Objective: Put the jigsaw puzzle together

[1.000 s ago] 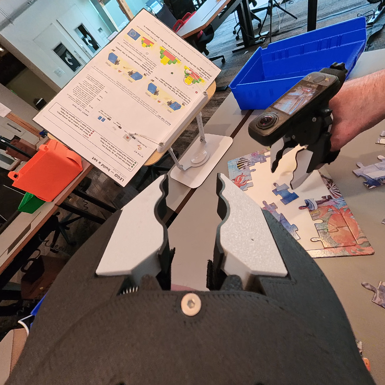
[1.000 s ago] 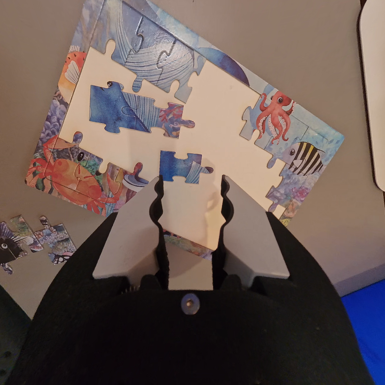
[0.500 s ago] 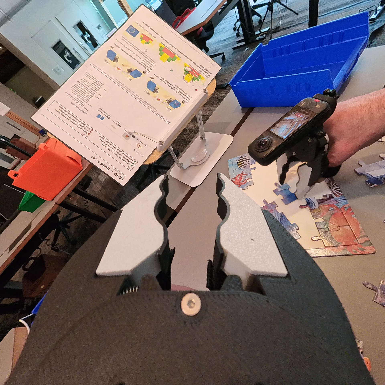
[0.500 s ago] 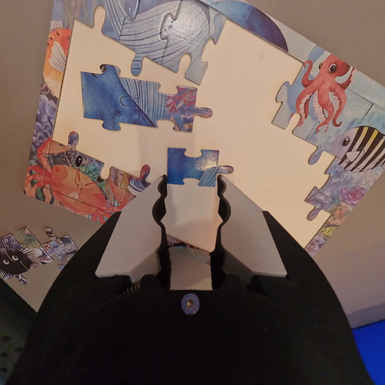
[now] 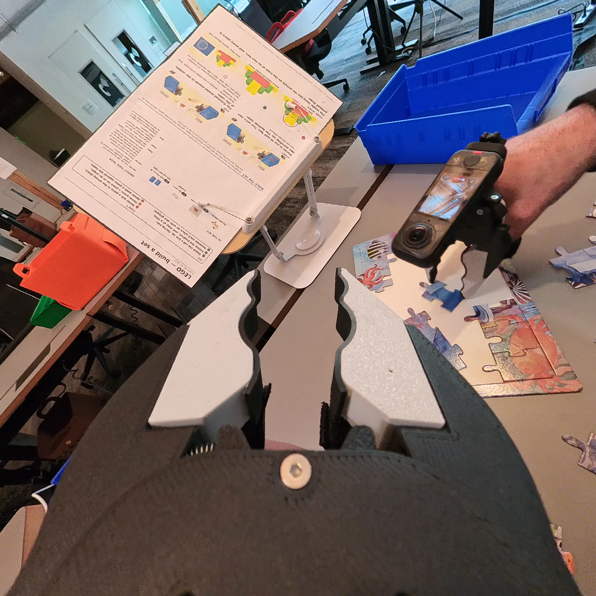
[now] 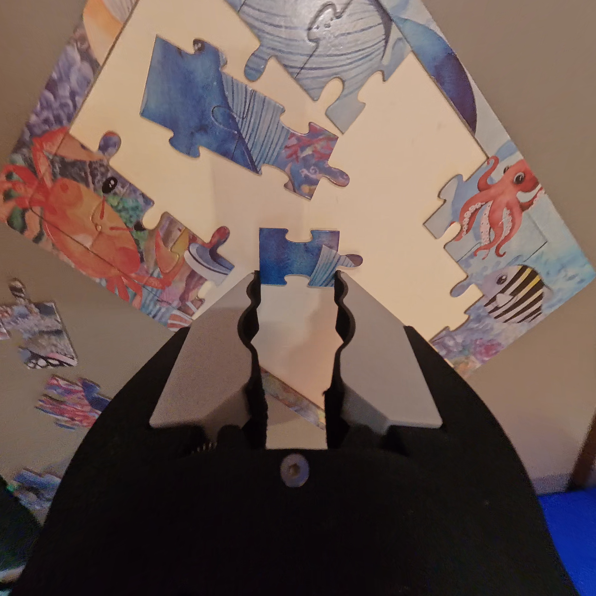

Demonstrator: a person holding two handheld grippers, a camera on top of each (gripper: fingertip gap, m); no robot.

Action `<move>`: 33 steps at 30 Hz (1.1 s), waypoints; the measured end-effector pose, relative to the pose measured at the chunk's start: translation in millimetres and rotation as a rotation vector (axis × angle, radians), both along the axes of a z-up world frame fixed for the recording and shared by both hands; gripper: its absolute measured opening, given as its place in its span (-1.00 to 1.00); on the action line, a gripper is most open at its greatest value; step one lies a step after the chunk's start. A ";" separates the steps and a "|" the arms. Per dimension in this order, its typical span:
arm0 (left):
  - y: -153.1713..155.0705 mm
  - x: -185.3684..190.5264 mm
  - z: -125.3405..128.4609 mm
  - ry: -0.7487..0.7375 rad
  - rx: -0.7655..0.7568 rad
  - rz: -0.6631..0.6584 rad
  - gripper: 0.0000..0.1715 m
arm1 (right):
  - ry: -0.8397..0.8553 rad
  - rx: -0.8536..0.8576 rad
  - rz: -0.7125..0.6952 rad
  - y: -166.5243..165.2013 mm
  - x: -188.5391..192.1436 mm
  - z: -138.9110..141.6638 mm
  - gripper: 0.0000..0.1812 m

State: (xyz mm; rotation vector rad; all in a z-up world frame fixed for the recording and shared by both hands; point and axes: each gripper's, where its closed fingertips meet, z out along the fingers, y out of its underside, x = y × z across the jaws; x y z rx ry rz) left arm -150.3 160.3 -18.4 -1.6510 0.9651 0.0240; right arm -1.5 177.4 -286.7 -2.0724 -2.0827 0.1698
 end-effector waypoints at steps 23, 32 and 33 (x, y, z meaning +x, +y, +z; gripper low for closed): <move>1.4 -4.3 -0.8 0.000 -0.003 0.013 -0.48 | 0.011 -0.014 -0.070 10.6 -26.8 21.5 -0.50; -1.4 1.1 0.8 0.010 0.004 0.004 -0.48 | 0.184 -0.050 -0.339 2.0 -24.3 -1.7 -0.51; -1.3 1.0 0.8 0.009 0.004 0.004 -0.48 | 0.188 -0.040 -0.341 3.3 -23.3 -1.9 -0.55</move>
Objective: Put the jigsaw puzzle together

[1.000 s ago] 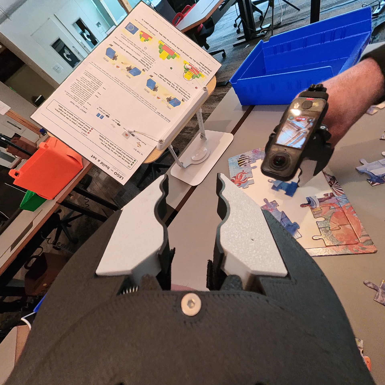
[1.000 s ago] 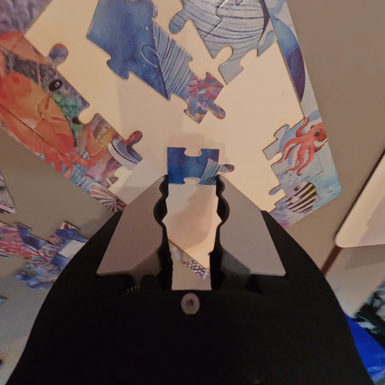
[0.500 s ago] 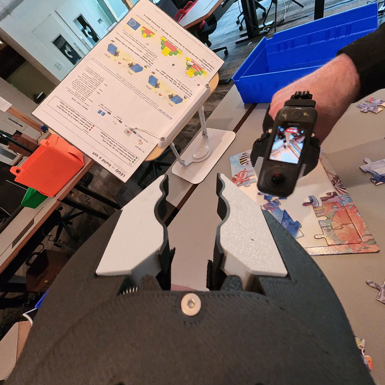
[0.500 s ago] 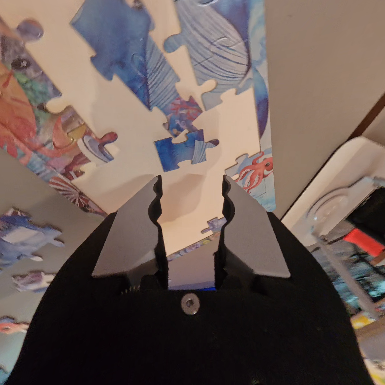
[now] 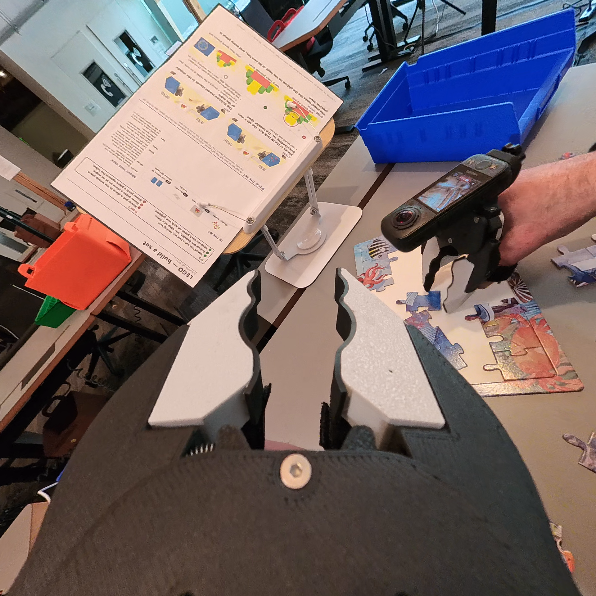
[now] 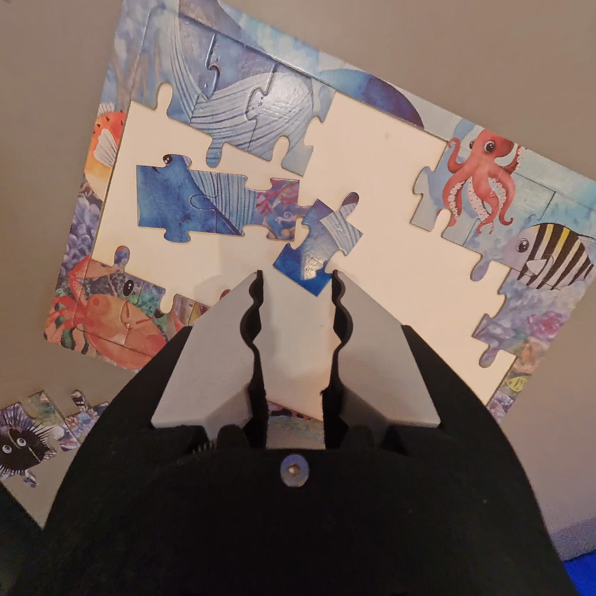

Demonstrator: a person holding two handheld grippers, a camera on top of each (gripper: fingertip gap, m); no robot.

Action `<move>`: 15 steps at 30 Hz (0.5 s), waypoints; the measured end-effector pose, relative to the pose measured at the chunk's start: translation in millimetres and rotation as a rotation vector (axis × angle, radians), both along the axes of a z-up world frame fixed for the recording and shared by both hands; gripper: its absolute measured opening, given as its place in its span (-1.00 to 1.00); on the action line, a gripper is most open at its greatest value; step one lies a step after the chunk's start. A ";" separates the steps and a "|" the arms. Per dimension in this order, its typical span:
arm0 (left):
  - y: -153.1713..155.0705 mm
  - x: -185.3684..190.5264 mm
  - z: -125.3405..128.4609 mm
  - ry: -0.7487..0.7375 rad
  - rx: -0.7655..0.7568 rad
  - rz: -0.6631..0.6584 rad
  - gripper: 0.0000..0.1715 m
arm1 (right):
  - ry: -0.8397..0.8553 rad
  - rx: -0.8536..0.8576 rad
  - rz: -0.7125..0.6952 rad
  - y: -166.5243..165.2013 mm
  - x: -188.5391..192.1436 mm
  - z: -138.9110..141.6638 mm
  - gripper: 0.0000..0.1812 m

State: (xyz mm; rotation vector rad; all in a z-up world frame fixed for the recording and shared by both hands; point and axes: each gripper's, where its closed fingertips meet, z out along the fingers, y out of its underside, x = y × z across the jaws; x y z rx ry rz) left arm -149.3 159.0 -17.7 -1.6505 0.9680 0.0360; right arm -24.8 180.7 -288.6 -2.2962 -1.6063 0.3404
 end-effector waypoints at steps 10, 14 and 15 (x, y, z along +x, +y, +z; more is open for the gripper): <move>0.7 -3.3 0.1 -0.005 0.000 0.006 -0.48 | 0.025 -0.010 0.013 1.5 -1.0 1.2 -0.76; 0.7 -1.5 -0.4 -0.001 -0.001 0.003 -0.48 | 0.075 0.042 0.079 -2.9 -12.4 16.2 -0.64; 0.6 -0.6 -0.7 0.001 -0.002 0.002 -0.48 | 0.089 0.058 0.109 -5.5 -17.4 20.5 -0.59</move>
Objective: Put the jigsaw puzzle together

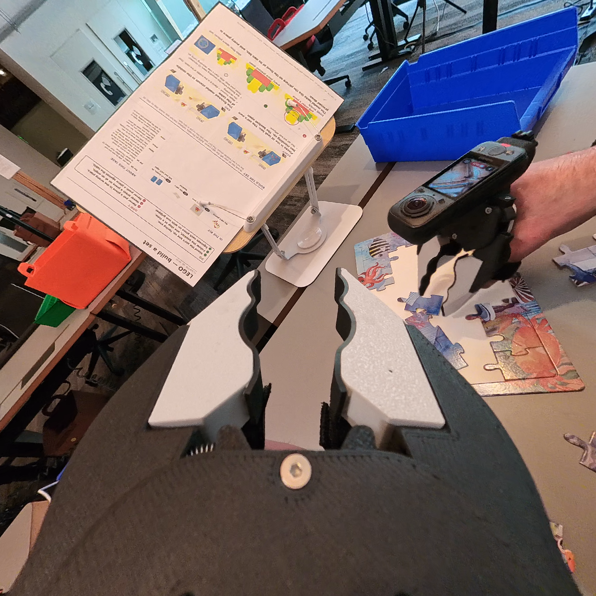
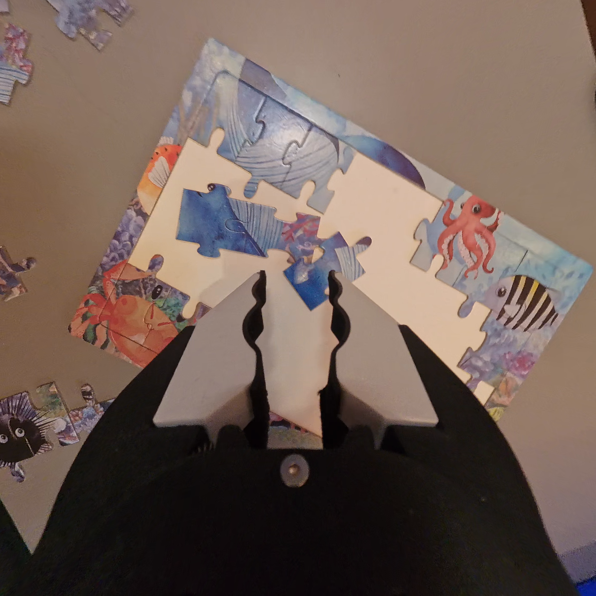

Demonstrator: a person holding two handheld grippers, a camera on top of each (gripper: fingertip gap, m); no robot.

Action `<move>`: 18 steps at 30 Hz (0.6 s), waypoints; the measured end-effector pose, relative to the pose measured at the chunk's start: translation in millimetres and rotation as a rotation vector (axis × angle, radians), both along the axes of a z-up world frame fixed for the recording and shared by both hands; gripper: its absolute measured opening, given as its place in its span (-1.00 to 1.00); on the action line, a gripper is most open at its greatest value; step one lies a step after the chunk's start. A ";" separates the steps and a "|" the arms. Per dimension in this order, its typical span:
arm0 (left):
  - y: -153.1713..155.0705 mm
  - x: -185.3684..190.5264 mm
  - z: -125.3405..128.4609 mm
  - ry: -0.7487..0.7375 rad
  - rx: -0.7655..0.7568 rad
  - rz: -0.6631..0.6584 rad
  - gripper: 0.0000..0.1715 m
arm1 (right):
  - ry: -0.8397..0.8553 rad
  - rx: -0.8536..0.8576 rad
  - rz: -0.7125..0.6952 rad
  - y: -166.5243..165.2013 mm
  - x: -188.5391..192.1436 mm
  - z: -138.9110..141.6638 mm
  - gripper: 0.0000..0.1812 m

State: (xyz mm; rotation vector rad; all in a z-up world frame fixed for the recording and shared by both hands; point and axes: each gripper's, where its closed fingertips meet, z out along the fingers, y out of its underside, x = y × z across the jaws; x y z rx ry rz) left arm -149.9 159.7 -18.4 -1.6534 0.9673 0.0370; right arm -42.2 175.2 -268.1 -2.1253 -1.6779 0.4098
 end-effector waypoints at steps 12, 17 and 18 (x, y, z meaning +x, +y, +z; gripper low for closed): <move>0.9 -3.4 0.1 -0.007 -0.001 0.005 -0.48 | -0.014 -0.108 0.098 -16.9 -34.5 -18.4 -0.10; 1.2 -1.3 -1.1 -0.001 -0.004 0.001 -0.48 | -0.054 -0.084 0.113 -18.5 -29.5 -20.3 -0.15; 0.8 -0.8 -0.8 -0.001 -0.003 0.000 -0.48 | -0.066 -0.095 0.116 -20.3 -26.8 -19.8 -0.17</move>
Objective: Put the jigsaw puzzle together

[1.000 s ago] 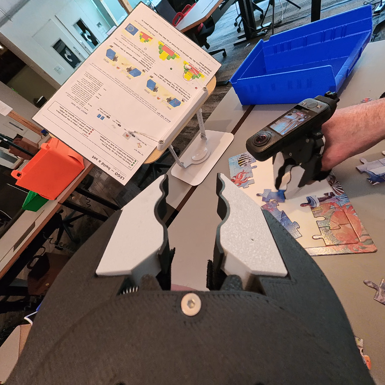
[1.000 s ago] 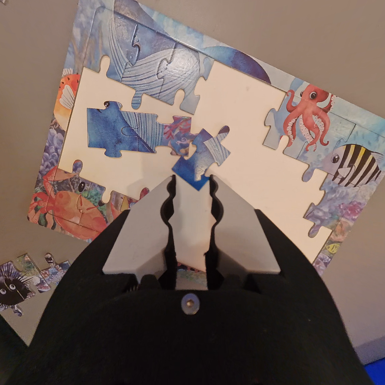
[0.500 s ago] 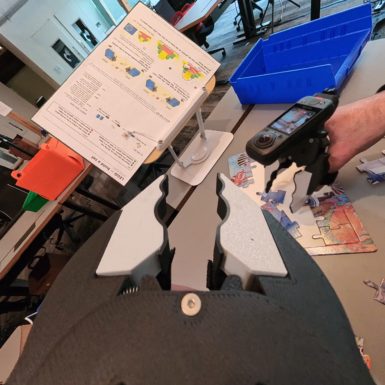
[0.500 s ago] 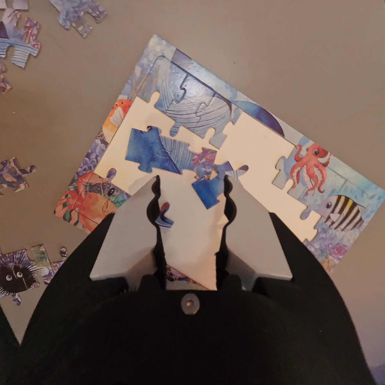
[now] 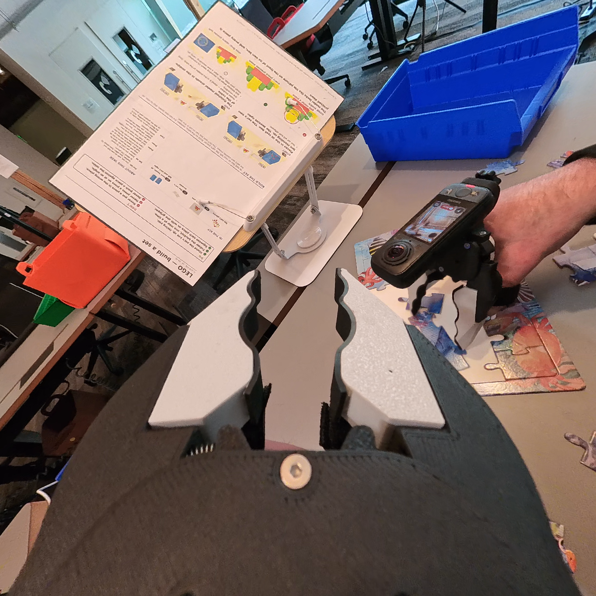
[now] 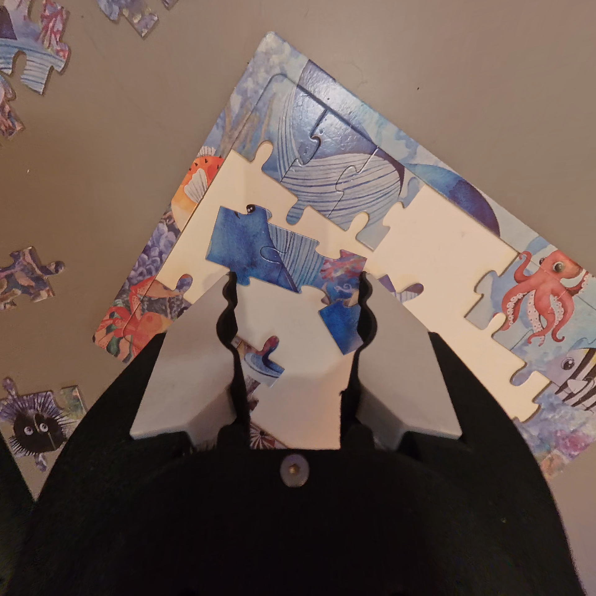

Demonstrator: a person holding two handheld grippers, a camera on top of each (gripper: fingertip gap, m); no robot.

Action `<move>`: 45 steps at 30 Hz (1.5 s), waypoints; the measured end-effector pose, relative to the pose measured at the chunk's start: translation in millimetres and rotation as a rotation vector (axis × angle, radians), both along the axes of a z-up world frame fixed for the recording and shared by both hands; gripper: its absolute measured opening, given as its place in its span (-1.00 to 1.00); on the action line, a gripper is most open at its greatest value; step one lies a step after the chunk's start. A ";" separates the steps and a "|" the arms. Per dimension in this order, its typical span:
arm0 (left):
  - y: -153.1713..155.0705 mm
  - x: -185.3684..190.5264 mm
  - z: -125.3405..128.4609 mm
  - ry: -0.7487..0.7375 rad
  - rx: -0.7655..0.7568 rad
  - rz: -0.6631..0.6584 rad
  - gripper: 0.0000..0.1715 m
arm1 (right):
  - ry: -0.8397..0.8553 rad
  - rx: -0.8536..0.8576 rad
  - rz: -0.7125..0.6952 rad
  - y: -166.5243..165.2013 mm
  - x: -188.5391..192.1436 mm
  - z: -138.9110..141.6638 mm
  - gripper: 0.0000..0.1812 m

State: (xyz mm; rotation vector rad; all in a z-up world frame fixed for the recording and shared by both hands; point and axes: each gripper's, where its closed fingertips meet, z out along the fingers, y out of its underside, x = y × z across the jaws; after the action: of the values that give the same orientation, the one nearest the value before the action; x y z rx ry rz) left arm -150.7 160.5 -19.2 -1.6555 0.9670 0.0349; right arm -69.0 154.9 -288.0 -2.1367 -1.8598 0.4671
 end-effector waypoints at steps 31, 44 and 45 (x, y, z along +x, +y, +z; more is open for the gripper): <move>1.7 3.2 -3.3 0.017 -0.008 0.001 -0.48 | -0.011 0.055 0.318 -31.4 15.5 0.0 -0.68; 2.3 2.6 -3.8 0.019 -0.009 0.004 -0.48 | -0.002 0.116 0.390 -29.4 10.3 9.9 -0.69; 2.3 2.3 -4.0 0.020 -0.009 0.005 -0.48 | 0.000 0.121 0.397 -29.1 9.8 11.2 -0.69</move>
State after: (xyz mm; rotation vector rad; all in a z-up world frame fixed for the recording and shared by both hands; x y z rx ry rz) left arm -148.3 162.9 -23.1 -1.6690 0.9795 0.0506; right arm -59.2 125.8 -276.8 -1.6917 -2.2565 0.4198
